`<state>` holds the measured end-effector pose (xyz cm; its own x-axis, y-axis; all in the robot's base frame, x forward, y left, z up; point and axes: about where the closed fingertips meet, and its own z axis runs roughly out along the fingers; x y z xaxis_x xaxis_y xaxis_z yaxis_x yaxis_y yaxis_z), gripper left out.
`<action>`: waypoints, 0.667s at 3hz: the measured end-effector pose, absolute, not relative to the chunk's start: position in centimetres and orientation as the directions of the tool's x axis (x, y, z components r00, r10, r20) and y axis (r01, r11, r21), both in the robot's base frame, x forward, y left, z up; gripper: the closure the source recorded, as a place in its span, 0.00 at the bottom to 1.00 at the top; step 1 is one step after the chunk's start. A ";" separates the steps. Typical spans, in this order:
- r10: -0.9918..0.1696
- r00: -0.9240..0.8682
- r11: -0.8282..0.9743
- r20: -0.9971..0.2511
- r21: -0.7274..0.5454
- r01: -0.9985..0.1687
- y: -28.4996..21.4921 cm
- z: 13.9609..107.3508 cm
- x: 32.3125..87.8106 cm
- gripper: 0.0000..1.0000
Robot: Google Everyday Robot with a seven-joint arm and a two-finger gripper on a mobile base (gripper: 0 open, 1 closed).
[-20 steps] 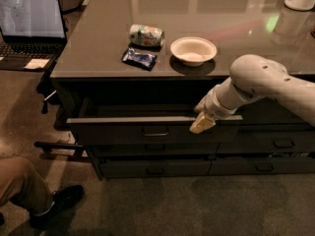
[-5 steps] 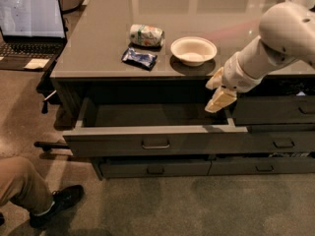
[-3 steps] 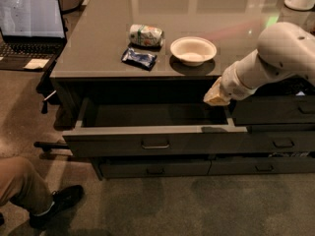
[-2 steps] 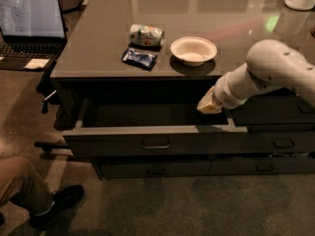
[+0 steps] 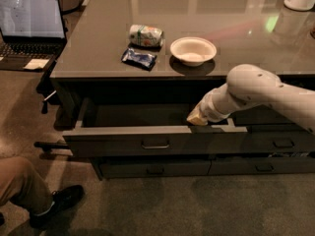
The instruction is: Open top drawer
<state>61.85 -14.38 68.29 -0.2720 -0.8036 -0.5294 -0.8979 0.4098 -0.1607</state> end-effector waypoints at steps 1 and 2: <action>-0.776 -0.376 0.504 -0.507 -0.139 -0.852 -12.8 66.4 61.5 0.35; -0.730 -0.482 0.591 -0.484 -0.094 -0.801 -11.9 65.1 61.2 0.13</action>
Offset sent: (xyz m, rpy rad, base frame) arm -0.0121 0.0337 -0.0475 0.0020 0.1784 -0.4000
